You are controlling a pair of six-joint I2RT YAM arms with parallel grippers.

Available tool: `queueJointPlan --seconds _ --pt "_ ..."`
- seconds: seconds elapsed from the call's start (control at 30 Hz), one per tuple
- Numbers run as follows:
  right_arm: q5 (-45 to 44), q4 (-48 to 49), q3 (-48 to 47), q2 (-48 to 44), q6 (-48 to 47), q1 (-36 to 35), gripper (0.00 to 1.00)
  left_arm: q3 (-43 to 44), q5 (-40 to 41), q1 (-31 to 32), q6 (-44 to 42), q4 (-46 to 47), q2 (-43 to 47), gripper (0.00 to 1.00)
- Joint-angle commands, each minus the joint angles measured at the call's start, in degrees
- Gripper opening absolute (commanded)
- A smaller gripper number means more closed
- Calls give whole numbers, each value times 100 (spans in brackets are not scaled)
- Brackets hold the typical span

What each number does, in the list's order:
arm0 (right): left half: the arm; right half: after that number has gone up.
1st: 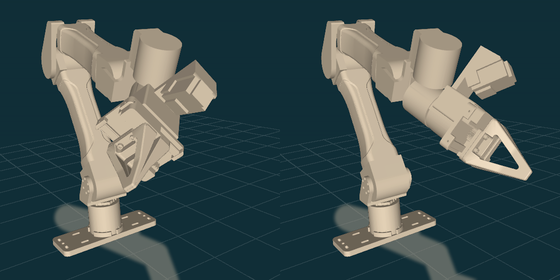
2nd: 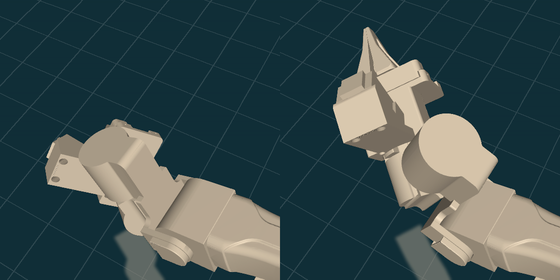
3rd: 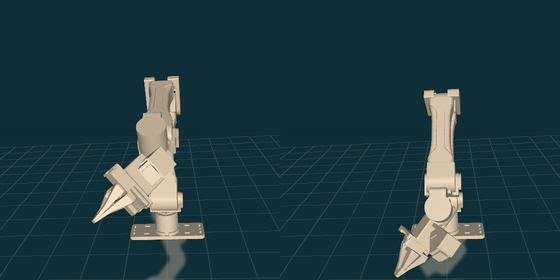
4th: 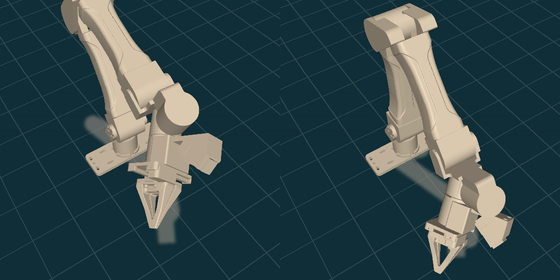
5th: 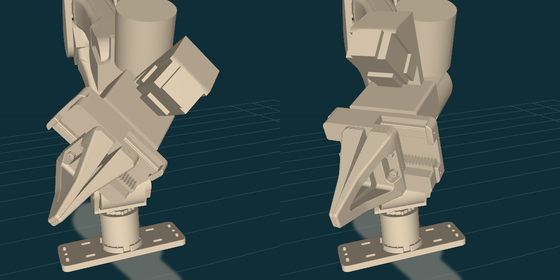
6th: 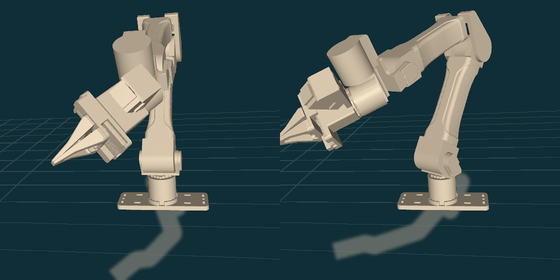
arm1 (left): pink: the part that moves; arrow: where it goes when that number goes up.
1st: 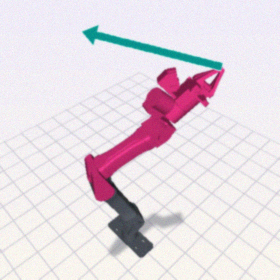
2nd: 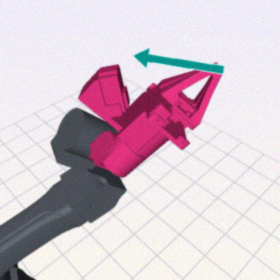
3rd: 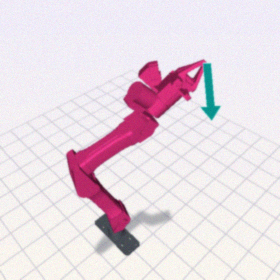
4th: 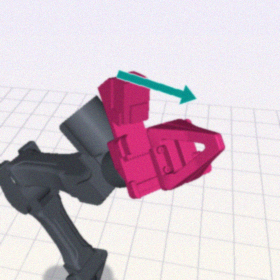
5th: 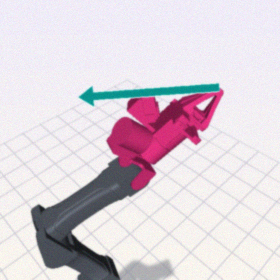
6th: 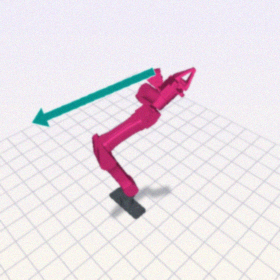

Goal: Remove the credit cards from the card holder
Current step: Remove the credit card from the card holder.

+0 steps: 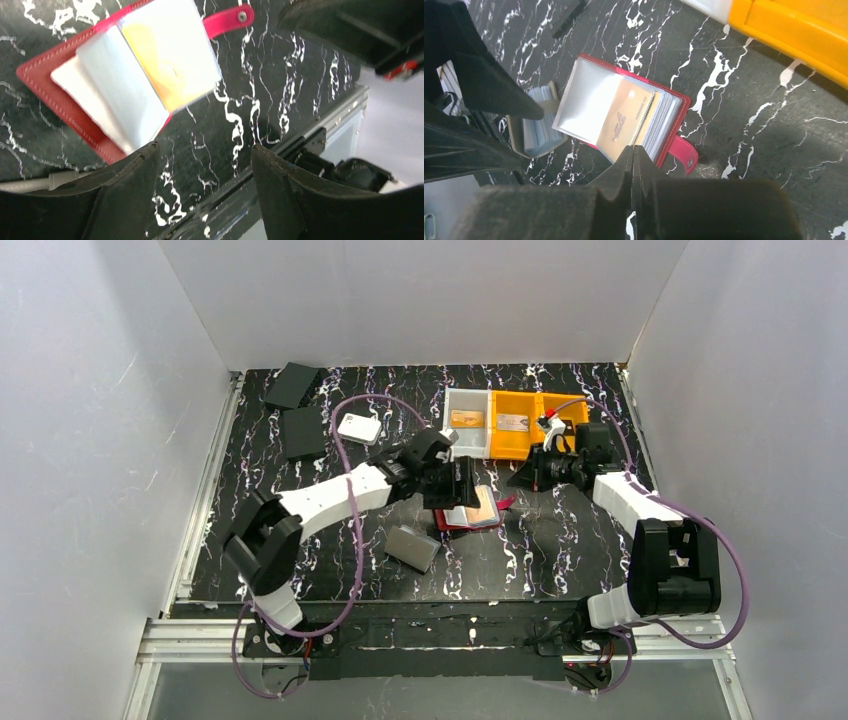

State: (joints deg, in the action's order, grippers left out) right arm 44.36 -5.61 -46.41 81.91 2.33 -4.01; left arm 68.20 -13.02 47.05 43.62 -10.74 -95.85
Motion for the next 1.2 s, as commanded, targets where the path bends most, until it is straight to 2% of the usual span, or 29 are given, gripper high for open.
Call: queueJointPlan --seconds 0.0,0.1,0.2,0.33,0.77,1.17 --pt "-223 92 -93 88 -146 -387 7 994 648 165 -132 -1173 -579 63" --pt "-536 50 -91 82 -214 -680 4 1357 729 208 -153 -1513 -975 57" --pt "-726 -41 -133 194 -294 -792 2 1381 841 209 -184 -1549 -1190 43" --pt "-1047 -240 -245 425 -548 -1051 1 1387 963 211 -274 -1544 -1369 33" --pt "-1792 -496 -389 679 -818 -1382 1 1344 1016 158 -416 -1482 -1751 28" --pt "-1617 -568 -436 713 -1035 -1696 1 1116 612 99 -469 -1143 -1712 26"
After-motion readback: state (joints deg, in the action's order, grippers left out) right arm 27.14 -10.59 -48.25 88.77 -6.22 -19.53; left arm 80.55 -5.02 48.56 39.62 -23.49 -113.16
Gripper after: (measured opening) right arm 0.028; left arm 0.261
